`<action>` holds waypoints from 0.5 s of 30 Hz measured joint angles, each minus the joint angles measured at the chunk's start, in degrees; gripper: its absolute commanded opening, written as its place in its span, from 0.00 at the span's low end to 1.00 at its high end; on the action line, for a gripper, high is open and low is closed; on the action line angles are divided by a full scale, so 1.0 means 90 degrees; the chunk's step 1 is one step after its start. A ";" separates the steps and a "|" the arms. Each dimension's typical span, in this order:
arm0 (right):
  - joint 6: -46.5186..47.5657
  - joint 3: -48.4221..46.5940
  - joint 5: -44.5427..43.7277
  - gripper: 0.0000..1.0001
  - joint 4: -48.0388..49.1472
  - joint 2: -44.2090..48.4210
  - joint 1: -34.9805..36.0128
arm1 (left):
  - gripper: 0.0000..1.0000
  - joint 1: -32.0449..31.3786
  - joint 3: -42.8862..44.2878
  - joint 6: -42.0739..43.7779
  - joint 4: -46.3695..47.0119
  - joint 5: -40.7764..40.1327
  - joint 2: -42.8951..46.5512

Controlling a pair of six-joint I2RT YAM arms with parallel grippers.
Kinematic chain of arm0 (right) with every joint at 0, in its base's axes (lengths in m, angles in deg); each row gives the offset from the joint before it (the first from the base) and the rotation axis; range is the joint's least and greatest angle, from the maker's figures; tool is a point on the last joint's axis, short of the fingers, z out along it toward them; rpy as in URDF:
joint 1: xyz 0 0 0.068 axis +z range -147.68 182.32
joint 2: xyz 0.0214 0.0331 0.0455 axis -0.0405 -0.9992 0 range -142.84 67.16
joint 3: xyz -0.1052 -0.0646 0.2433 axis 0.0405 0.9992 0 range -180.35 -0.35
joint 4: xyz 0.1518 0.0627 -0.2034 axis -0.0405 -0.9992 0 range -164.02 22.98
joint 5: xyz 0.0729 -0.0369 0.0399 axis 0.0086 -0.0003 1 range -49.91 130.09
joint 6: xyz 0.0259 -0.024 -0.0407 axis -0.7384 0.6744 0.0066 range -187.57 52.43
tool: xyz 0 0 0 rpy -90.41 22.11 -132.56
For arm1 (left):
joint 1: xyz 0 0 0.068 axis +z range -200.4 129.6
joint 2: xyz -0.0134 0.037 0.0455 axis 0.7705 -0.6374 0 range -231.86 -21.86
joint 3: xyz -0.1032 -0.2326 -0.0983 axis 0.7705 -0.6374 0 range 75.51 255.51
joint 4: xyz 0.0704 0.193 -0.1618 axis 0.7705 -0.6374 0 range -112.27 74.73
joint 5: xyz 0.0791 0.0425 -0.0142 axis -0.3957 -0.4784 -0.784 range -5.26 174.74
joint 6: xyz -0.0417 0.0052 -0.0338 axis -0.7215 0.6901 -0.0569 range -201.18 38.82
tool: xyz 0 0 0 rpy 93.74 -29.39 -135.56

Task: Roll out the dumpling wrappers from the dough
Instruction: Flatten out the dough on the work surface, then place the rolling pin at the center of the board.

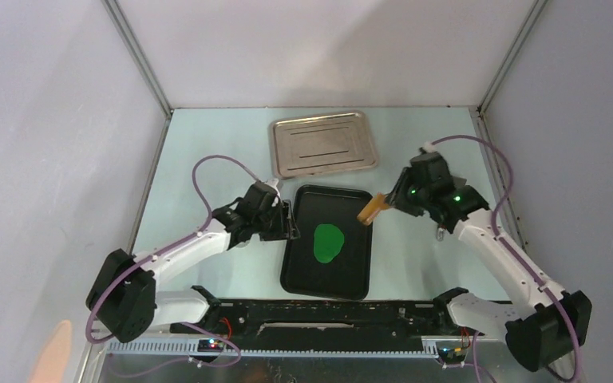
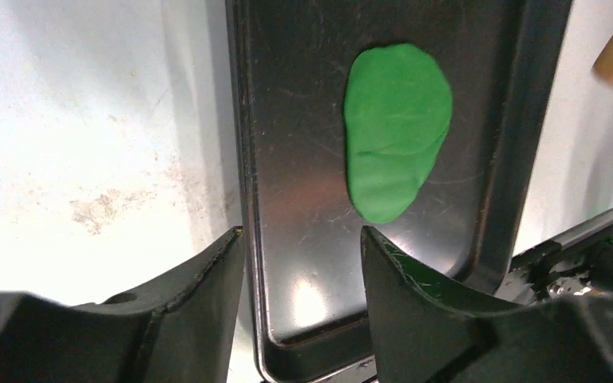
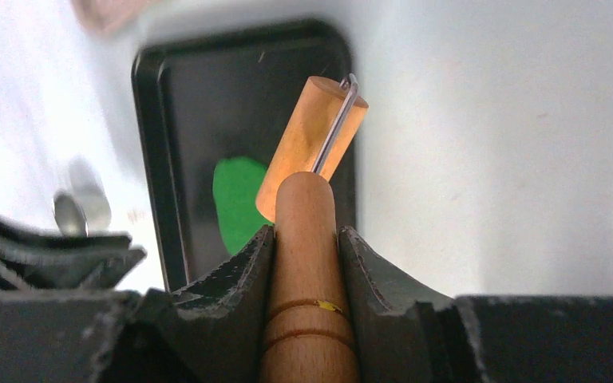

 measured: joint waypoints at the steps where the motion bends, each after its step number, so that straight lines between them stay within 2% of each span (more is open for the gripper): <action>1: 0.0022 -0.0019 -0.0034 0.00 0.0007 0.0097 -0.0301 | 0.62 0.0000 0.0080 0.0034 -0.0046 -0.0036 0.0053; 8: 0.0165 0.0032 -0.0029 0.00 0.0491 -0.0148 -0.2181 | 0.68 0.0002 0.0631 0.0187 -0.0699 -0.0350 0.0432; 10: 0.0187 0.0044 0.0005 0.00 0.0843 -0.0508 -0.2494 | 0.71 0.0005 0.0811 0.0214 -0.0937 -0.0544 0.0651; 15: 0.0277 0.0306 0.0323 0.00 0.1938 -0.1307 -0.2854 | 0.72 0.0211 0.1151 0.0257 -0.1423 -0.0933 0.1263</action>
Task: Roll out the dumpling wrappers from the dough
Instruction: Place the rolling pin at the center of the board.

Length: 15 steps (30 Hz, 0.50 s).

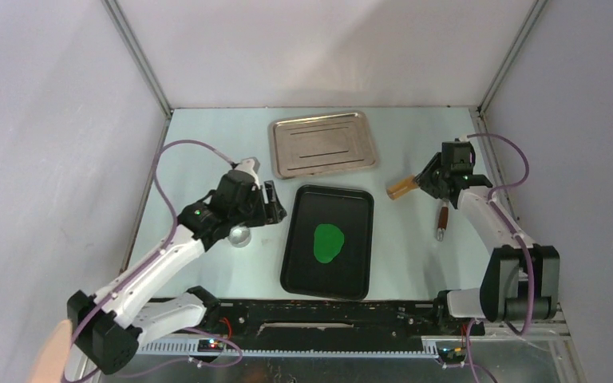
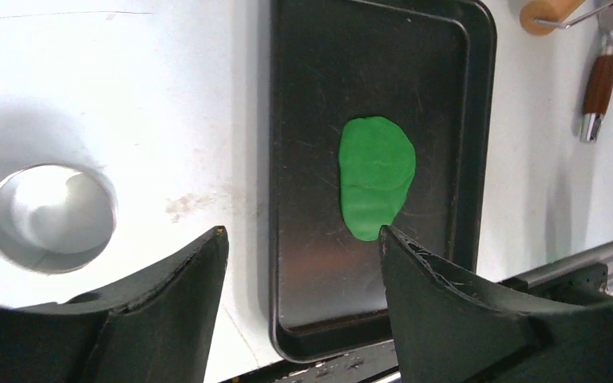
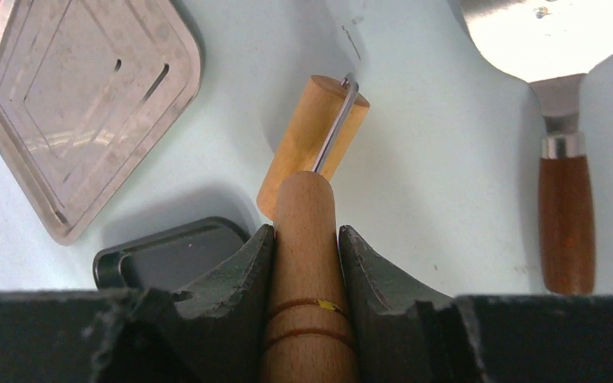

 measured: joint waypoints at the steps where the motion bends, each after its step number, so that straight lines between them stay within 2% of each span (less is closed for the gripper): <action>1: 0.0000 0.0061 0.0058 0.00 0.0175 -0.0109 -0.0027 | 0.73 0.0083 0.0000 0.0000 -0.0075 -0.0034 0.0141; 5: -0.0036 0.0364 0.0357 0.00 0.0886 -0.0435 -0.0146 | 0.73 0.0374 -0.0015 0.0000 -0.0391 -0.0185 0.0629; 6: -0.0053 0.0410 0.0386 0.05 0.0979 -0.0437 -0.0168 | 0.73 0.0418 -0.0024 -0.0002 -0.0440 -0.0204 0.0699; 7: -0.0070 0.0474 0.0408 0.13 0.1061 -0.0420 -0.0177 | 0.74 0.0476 -0.0041 -0.0002 -0.0520 -0.0238 0.0775; 11: -0.0148 0.0806 0.0347 0.61 0.1217 -0.0119 -0.0197 | 0.78 0.0675 -0.0080 -0.0005 -0.0801 -0.0374 0.0918; 14: -0.0121 0.1105 0.0109 0.79 0.0976 0.0333 -0.0202 | 0.82 0.0862 -0.0114 -0.0005 -0.0954 -0.0403 0.0981; 15: -0.0073 0.1190 0.0034 0.88 0.0835 0.0478 -0.0231 | 0.82 0.0947 -0.0114 -0.0007 -0.1025 -0.0398 0.0991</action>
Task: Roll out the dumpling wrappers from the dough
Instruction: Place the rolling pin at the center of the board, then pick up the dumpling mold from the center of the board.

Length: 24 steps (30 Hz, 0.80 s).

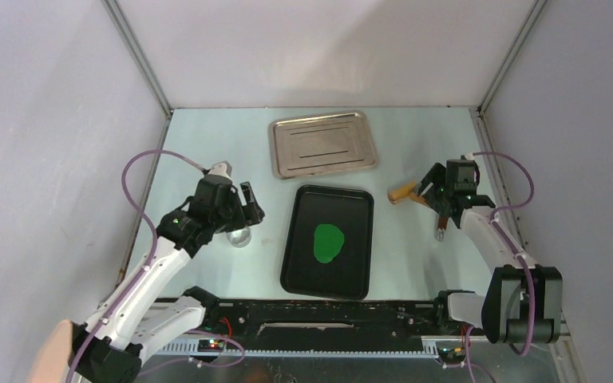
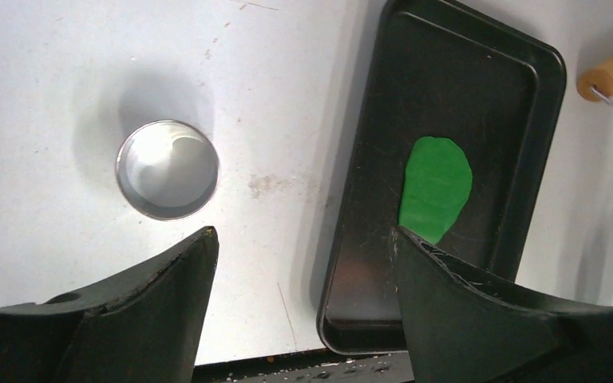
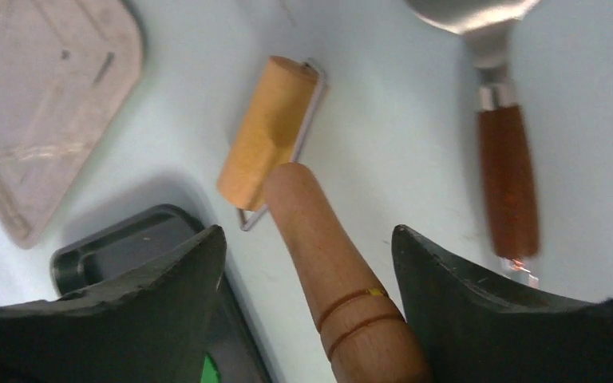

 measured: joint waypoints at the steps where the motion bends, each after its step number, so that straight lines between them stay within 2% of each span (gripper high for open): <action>1: 0.0049 0.0063 -0.0070 0.92 -0.0146 0.0117 -0.0034 | 0.82 0.0068 -0.0002 -0.0002 -0.0034 0.0005 0.0002; 5: 0.0279 0.0131 -0.0289 0.99 -0.0658 0.0345 -0.0216 | 0.82 0.0410 -0.0002 -0.0046 -0.0197 0.0051 -0.0017; 12: 0.0794 -0.0102 -0.0510 0.99 -0.1530 0.0396 -0.0236 | 0.80 0.0877 0.0005 -0.0070 -0.0784 -0.0034 -0.0131; 16: 0.0979 -0.0454 -0.0634 0.99 -0.1892 0.0413 -0.0236 | 0.74 0.1192 0.0002 -0.0129 -0.0996 -0.0262 -0.0092; 19: 0.1027 -0.0631 -0.0644 0.99 -0.1984 0.0595 -0.0185 | 0.66 0.1547 -0.0126 -0.0267 -0.1035 -0.0386 -0.0085; 20: 0.1025 -0.0665 -0.0644 0.98 -0.1996 0.0697 -0.0146 | 0.61 0.1615 -0.0238 -0.0333 -0.0996 -0.0413 -0.0083; 24: 0.1003 -0.0865 -0.0629 0.98 -0.2008 0.0964 0.0216 | 0.54 0.1717 -0.0947 -0.0617 -0.0612 -0.0447 -0.0250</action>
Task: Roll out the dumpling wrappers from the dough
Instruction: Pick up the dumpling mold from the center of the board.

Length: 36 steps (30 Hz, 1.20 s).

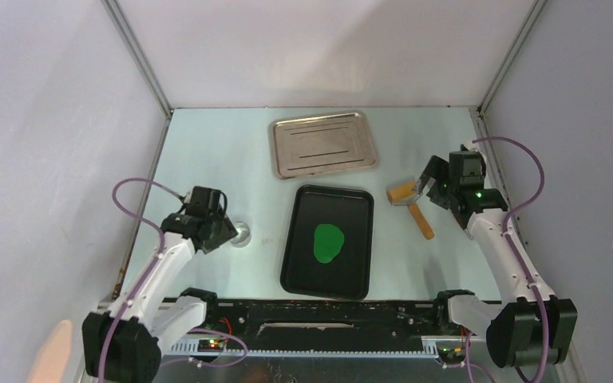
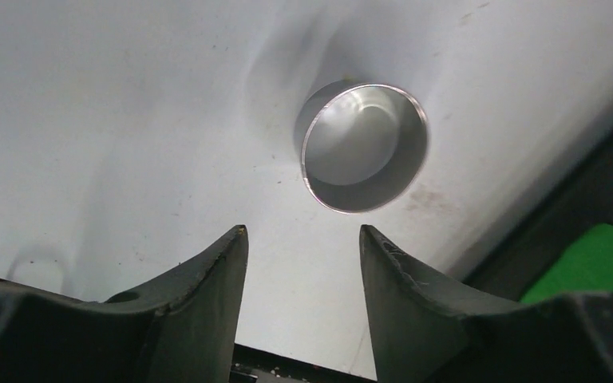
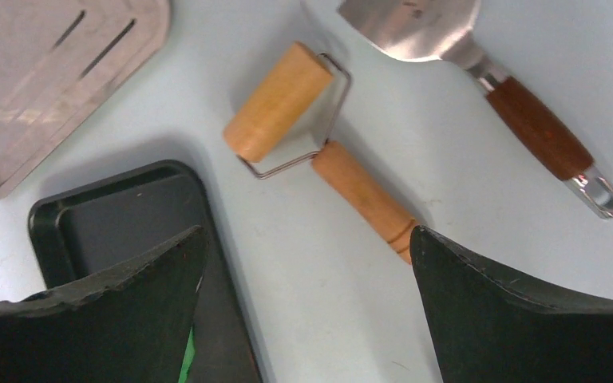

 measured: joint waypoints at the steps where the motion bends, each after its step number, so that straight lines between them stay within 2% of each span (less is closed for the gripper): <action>1: -0.0007 -0.0083 0.0000 0.97 0.0002 -0.0002 0.0068 | 0.52 0.0012 -0.0124 -0.0075 0.0090 0.0000 -0.0119; 6: -0.0075 -0.0202 0.0015 0.97 0.0000 -0.0146 0.0457 | 0.42 0.0039 -0.0459 -0.0440 0.0750 -0.0019 -0.0916; 13: -0.0104 -0.0202 0.0012 0.97 -0.0095 -0.0197 0.0622 | 0.25 0.0068 -0.0578 -0.0607 0.1428 -0.0022 -0.1350; 20: -0.0126 -0.0202 -0.0012 0.96 -0.0114 -0.0216 0.0602 | 0.22 0.0073 -0.0833 -0.0622 0.1683 -0.0022 -0.1328; 23: -0.0165 -0.0202 -0.0019 0.96 -0.0153 -0.0248 0.0544 | 0.01 0.0073 -0.0903 -0.0661 0.1719 -0.0022 -0.1326; 28: -0.0202 -0.0202 -0.0010 0.95 -0.0187 -0.0250 0.0464 | 0.00 0.0073 -0.0906 -0.0653 0.1700 -0.0058 -0.1197; 32: -0.0197 -0.0202 0.0104 0.95 -0.0192 -0.0204 0.0461 | 0.00 0.0005 -0.0658 -0.0386 0.1350 -0.0027 -0.0733; 36: -0.0158 -0.0202 0.0189 0.95 -0.0189 -0.0095 0.0646 | 0.00 -0.0690 0.0204 0.0056 0.1042 -0.0005 -0.0600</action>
